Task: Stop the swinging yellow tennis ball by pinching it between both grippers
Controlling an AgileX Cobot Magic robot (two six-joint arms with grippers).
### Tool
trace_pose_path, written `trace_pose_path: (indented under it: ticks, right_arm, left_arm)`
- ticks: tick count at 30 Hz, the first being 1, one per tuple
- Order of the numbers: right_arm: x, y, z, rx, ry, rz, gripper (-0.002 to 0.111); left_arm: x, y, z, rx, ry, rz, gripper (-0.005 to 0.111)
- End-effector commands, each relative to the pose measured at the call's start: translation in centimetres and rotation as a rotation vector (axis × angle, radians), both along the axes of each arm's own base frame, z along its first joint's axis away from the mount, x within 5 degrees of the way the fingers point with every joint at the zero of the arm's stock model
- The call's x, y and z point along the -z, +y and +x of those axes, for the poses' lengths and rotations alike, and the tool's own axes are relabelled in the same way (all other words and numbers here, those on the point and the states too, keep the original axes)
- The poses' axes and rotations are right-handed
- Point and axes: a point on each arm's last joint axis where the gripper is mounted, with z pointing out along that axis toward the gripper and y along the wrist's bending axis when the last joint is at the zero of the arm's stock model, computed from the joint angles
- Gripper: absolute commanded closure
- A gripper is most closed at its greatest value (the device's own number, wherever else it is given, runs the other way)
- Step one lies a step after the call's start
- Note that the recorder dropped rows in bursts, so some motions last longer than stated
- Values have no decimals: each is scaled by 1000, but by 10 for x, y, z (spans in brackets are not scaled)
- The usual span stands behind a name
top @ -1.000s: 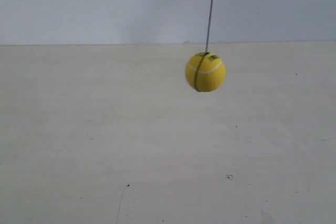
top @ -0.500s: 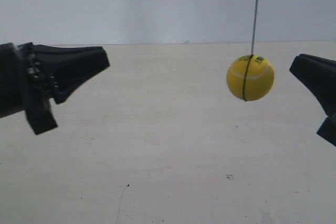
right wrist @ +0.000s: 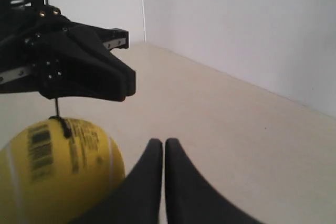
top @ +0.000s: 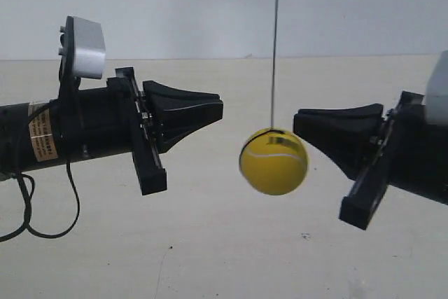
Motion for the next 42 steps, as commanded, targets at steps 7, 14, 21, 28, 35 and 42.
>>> trace_pose_path:
  ticks: [7, 14, 21, 28, 35, 42]
  right_arm:
    - [-1, 25, 1, -26, 15, -122, 108]
    - [-1, 25, 1, -22, 17, -126, 108]
    - [-1, 25, 1, -20, 19, -129, 108]
    - [2, 23, 3, 1, 36, -157, 108]
    - [4, 22, 3, 14, 51, -169, 108]
    - [-5, 27, 0, -44, -14, -99, 108]
  left_arm:
    - [2, -2, 3, -3, -6, 15, 102]
    - [6, -3, 1, 16, -1, 64, 102]
    - [12, 0, 4, -22, 16, 128, 102]
    - [12, -1, -1, 28, -7, 170, 102]
    - [0, 8, -5, -32, -17, 245, 102]
    - [-7, 3, -7, 8, -62, 121, 102]
